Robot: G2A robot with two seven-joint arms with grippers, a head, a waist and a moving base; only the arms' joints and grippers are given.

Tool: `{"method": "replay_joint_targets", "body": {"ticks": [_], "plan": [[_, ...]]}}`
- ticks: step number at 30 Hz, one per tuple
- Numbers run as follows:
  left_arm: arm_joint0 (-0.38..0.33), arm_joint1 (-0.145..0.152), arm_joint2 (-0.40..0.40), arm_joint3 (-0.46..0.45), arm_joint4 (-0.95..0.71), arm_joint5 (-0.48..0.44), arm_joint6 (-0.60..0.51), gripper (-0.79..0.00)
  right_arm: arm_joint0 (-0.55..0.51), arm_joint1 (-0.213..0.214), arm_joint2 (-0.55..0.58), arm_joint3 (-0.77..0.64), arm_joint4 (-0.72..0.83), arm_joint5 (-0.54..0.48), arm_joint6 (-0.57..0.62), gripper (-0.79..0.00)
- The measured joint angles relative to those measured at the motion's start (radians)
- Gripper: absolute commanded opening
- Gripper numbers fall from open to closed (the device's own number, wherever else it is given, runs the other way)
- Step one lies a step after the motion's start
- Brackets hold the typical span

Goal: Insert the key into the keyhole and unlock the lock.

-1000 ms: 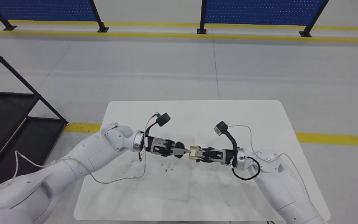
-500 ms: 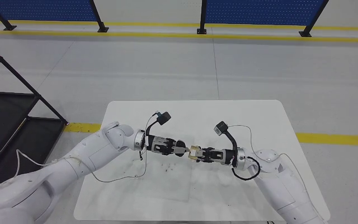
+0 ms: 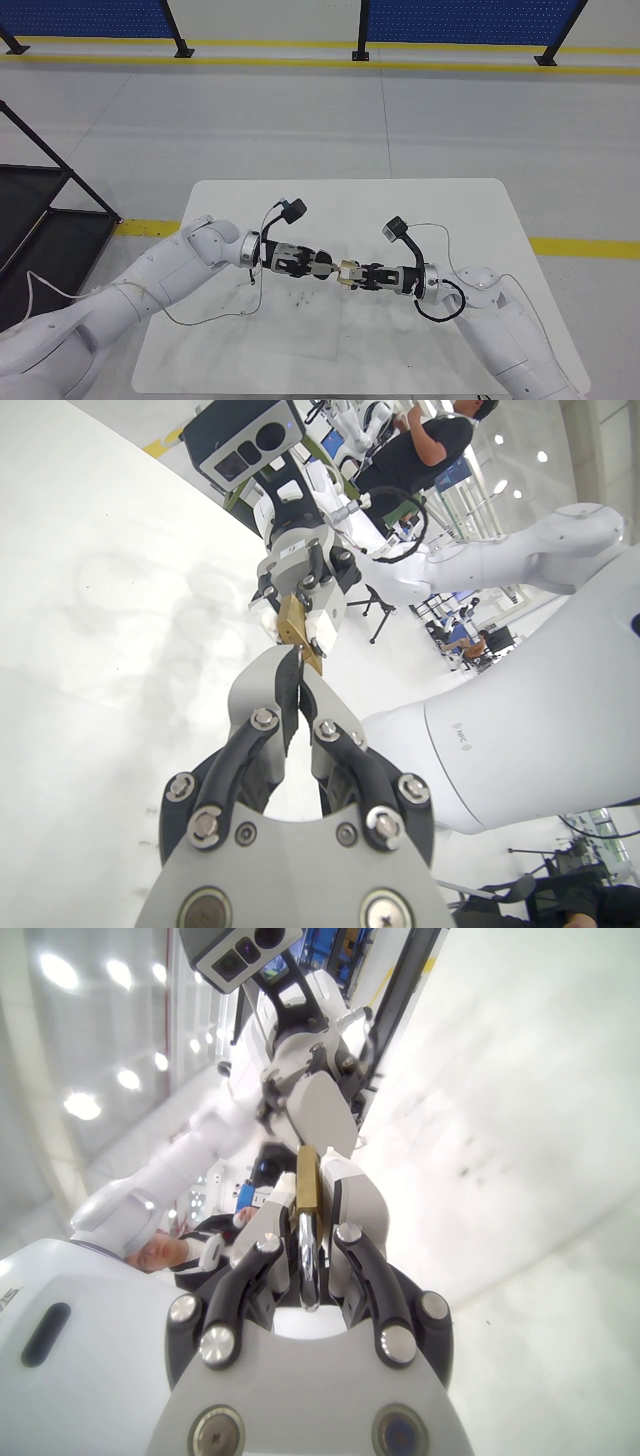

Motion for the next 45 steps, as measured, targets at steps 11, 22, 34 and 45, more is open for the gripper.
{"method": "replay_joint_targets", "body": {"ticks": [11, 22, 34, 45], "plan": [[0.062, -0.004, -0.093, -0.025, 0.085, 0.000, 0.000, -0.785, 0.000, 0.000, 0.000, 0.000, 0.000, 0.000, 0.000, -0.785], [0.090, -0.008, -0.125, -0.033, 0.091, 0.000, 0.000, -0.785, 0.000, 0.000, 0.000, 0.000, 0.000, 0.000, 0.000, -0.785], [0.103, -0.009, -0.137, -0.045, 0.112, 0.005, 0.033, -0.785, 0.000, 0.000, 0.000, 0.000, 0.000, 0.000, 0.000, -0.785], [0.142, -0.017, -0.177, -0.060, 0.204, 0.000, 0.088, -0.785, 0.000, 0.000, 0.000, 0.000, 0.000, 0.000, 0.000, -0.785]]}}
